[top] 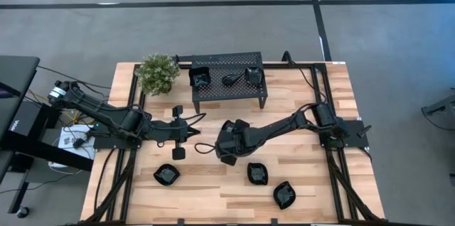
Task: Pick & Place Mini shaped plates
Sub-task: Stack the leaf shaped plate on top of the leaf shaped plate on the shelf
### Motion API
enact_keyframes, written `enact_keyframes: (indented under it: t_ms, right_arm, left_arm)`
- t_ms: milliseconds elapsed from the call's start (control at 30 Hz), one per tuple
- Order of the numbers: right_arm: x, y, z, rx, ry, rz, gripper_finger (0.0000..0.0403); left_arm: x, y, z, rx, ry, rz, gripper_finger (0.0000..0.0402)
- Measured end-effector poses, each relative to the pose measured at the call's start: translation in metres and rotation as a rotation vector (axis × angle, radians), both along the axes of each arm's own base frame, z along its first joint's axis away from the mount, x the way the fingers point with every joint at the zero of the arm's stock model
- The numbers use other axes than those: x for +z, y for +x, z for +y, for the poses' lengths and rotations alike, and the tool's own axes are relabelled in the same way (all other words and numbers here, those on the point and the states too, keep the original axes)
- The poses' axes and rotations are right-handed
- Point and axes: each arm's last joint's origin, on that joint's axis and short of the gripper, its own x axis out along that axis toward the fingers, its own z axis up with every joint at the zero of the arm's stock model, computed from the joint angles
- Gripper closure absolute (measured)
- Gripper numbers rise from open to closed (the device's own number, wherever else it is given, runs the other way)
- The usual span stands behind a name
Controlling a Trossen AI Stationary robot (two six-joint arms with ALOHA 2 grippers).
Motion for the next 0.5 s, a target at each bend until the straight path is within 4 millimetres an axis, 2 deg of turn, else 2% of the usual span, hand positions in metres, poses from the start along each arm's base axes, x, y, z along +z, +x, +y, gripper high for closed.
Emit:
enact_keyframes:
  t_ms: [167,300,500]
  right_arm:
    - [-0.009,-0.004,-0.011,-0.012,0.052,0.043,0.0267]
    - [-0.010,-0.005,-0.018,0.022,0.020,0.067,0.0288]
    - [-0.008,-0.008,-0.023,0.125,-0.029,0.134,0.0385]
  left_arm:
    - [0.000,0.000,0.000,0.000,0.000,0.000,0.0389]
    - [0.000,0.000,0.000,0.000,-0.001,-0.001,0.0389]
    - [0.000,0.000,0.000,0.000,-0.001,-0.003,0.0389]
